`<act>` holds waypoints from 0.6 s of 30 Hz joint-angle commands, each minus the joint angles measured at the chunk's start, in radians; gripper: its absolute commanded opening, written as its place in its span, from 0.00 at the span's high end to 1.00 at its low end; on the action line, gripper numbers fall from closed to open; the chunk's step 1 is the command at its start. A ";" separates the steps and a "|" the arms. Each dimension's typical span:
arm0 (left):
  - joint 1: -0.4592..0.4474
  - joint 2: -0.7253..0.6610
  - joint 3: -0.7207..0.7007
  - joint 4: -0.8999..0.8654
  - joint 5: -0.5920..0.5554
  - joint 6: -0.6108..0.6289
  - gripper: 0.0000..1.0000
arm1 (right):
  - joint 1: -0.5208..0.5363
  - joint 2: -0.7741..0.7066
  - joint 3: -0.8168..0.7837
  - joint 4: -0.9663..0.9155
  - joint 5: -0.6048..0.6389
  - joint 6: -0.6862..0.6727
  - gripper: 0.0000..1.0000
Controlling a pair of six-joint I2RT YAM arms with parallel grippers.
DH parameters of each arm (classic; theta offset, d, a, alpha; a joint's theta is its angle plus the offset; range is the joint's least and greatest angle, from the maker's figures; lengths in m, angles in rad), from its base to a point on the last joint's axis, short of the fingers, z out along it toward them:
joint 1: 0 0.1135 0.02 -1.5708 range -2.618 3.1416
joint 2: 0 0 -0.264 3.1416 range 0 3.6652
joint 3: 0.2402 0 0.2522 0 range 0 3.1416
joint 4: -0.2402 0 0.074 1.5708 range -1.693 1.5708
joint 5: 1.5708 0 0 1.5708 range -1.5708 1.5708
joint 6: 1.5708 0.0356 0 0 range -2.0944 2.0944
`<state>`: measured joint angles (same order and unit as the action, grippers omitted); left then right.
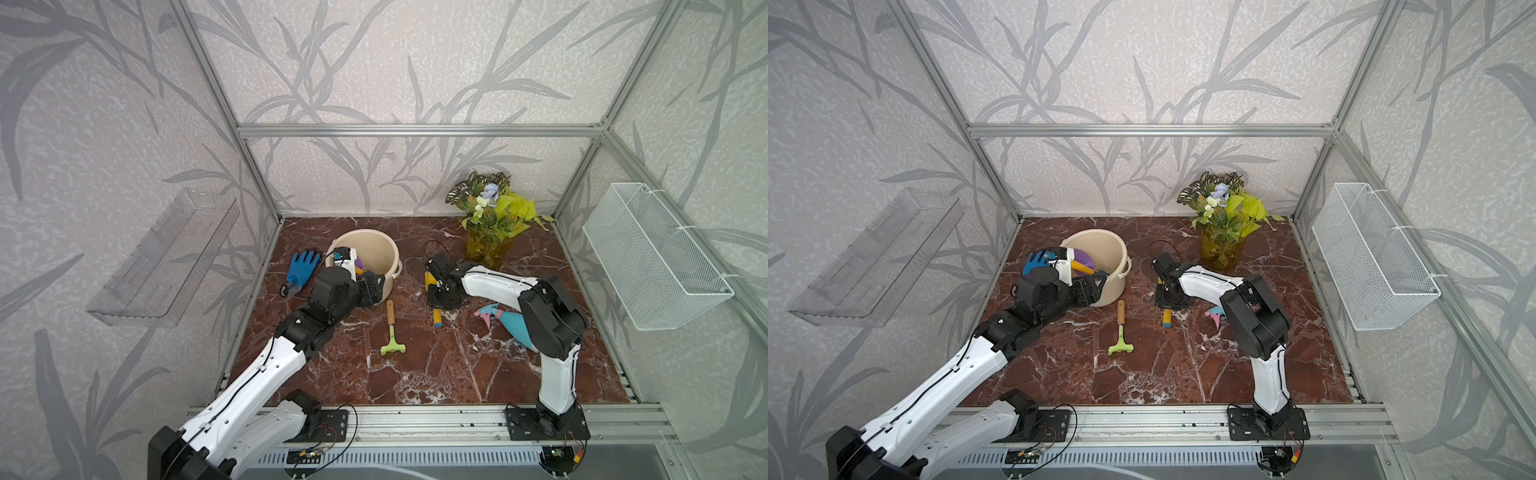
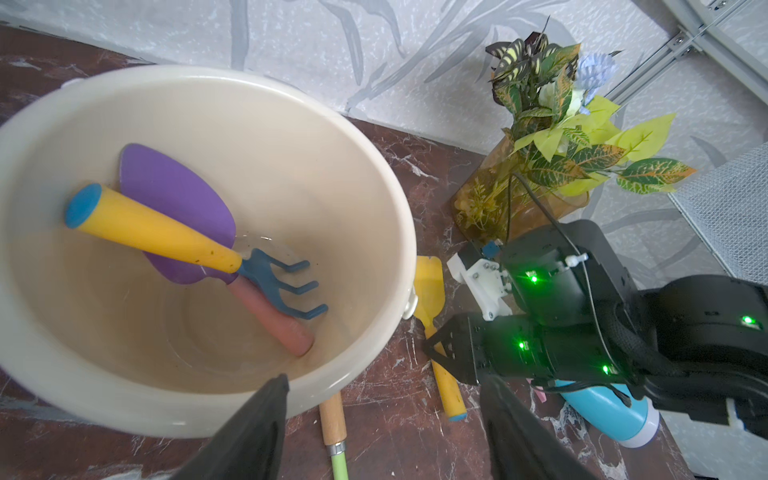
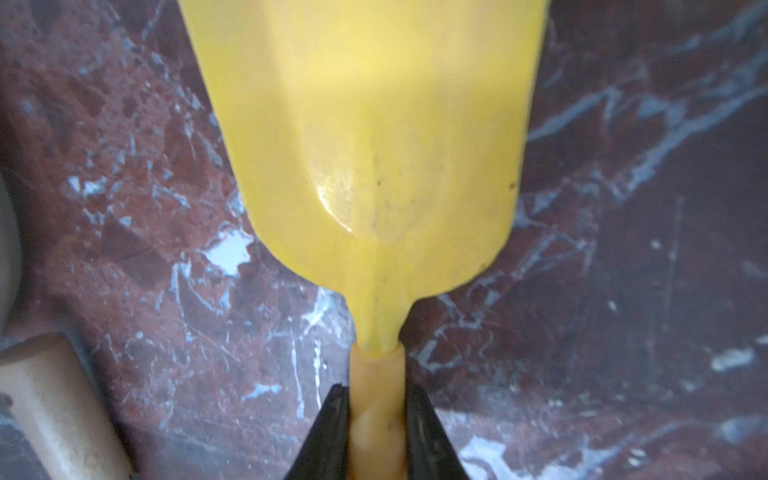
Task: Organize the gardening tools
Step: Pick up the gardening tool from the center of the board.
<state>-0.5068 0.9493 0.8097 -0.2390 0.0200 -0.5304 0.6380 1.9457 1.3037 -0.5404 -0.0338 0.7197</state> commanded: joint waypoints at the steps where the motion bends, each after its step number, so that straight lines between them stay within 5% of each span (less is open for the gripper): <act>1: 0.001 0.012 0.050 -0.006 0.002 0.017 0.27 | 0.006 -0.130 -0.040 0.063 0.027 -0.050 0.96; 8: 0.007 0.035 0.092 0.004 0.037 0.021 0.27 | 0.034 -0.311 -0.119 0.158 0.051 -0.161 0.96; 18: 0.007 0.086 0.141 0.082 0.228 0.002 0.17 | 0.182 -0.521 -0.194 0.309 0.110 -0.368 0.96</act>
<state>-0.5018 1.0187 0.9176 -0.2070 0.1577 -0.5251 0.7792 1.4883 1.1316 -0.3195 0.0425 0.4507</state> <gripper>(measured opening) 0.829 0.241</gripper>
